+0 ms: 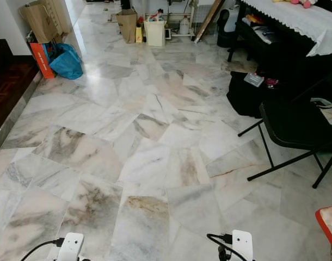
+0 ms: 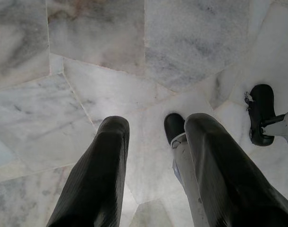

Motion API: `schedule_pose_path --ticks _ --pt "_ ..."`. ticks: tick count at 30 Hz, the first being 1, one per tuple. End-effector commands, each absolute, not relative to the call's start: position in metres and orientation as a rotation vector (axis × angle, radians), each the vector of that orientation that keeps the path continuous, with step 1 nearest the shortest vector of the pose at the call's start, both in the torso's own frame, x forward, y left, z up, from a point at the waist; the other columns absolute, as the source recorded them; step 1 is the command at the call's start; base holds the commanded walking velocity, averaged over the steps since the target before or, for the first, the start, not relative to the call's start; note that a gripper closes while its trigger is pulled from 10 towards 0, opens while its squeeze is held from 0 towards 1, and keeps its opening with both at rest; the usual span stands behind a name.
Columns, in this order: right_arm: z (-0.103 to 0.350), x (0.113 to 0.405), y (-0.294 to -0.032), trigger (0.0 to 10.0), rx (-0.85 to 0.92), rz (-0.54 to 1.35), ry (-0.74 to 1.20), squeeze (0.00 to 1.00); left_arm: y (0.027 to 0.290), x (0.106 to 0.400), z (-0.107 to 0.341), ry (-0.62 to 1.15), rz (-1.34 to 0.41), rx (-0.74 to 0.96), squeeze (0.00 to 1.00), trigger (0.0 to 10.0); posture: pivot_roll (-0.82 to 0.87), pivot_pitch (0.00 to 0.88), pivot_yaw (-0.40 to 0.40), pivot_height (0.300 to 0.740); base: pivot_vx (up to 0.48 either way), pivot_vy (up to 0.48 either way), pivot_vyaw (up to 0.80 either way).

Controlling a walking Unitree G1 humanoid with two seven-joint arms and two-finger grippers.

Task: Hang hanger

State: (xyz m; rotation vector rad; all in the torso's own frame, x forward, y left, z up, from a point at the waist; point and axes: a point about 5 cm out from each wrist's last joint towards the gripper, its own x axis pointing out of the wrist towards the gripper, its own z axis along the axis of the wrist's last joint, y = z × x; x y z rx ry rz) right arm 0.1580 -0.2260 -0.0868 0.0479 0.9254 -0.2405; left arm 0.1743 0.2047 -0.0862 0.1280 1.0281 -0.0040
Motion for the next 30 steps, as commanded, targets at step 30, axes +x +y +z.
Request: schedule_pose_path --ticks 30 --pt "-0.067 0.22 -0.156 10.0 -0.125 0.236 0.919 0.0 0.235 0.123 -0.096 0.952 0.357 -0.053 0.0 10.0 0.36 0.0 -0.339 0.74 0.0 0.0 0.0"
